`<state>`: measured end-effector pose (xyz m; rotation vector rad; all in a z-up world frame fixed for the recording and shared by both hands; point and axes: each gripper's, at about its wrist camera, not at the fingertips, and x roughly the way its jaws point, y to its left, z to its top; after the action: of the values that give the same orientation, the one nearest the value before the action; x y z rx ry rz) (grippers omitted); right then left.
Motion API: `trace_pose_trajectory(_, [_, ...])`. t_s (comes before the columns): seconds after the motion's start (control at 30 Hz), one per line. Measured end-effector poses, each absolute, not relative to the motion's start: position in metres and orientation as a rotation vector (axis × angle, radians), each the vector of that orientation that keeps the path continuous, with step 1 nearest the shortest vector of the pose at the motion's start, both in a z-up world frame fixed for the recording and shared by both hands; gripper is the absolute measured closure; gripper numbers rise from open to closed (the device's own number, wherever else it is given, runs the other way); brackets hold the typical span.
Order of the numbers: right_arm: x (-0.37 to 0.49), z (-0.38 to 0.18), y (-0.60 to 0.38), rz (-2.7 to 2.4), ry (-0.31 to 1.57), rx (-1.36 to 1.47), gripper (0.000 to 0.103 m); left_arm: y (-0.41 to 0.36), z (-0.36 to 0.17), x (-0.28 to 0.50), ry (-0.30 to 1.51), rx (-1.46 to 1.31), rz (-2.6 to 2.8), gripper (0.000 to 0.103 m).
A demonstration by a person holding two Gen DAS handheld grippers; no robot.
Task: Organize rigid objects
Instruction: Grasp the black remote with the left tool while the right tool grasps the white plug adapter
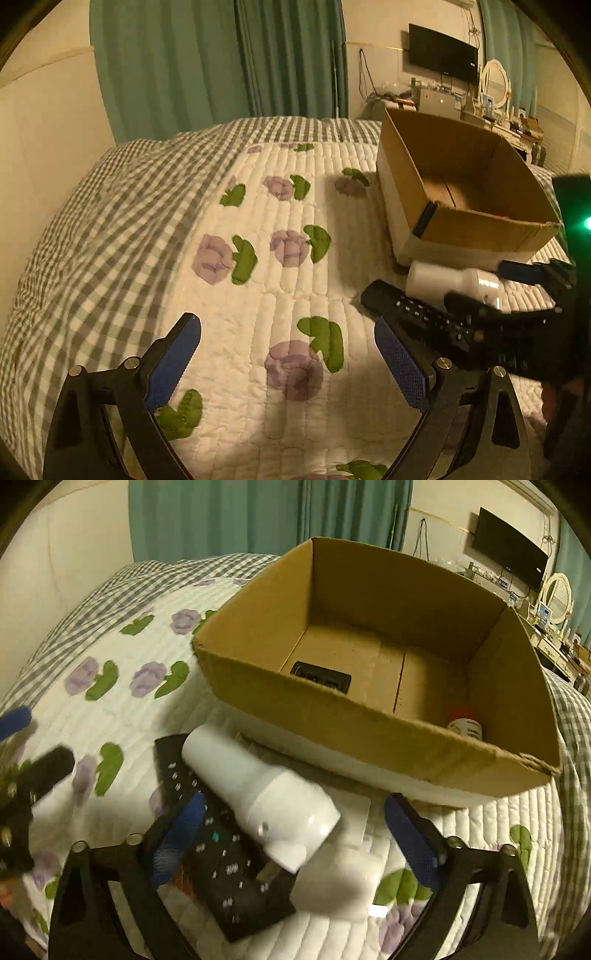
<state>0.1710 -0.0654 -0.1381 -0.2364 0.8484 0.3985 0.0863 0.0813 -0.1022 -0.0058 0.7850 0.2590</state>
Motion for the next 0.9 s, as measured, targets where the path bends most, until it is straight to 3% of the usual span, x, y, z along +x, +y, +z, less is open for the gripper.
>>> trace_pose_trajectory(0.03, [0.174,-0.139,-0.064,0.408,0.859,-0.231,0.036,0.082,-0.104,0.087,0.791,-0.013,0.255,0.006])
trace_pose_trajectory(0.13, [0.170,-0.138,-0.067,0.418,0.864,-0.219,0.046,0.077,-0.106,0.085,0.801,-0.014,0.241,0.006])
trace_pose_trajectory(0.4, [0.132,-0.117,-0.124,0.272,0.810,-0.083,0.048,0.039,-0.108,0.086,0.854,-0.008,0.166,0.006])
trace_pose_trajectory(0.6, [0.135,-0.103,-0.159,0.199,0.777,-0.026,0.048,0.029,-0.106,0.101,0.898,-0.178,0.170,0.008])
trace_pose_trajectory(0.9, [0.138,-0.097,-0.179,0.186,0.758,0.040,0.048,-0.002,-0.130,0.146,1.007,-0.122,0.138,0.008])
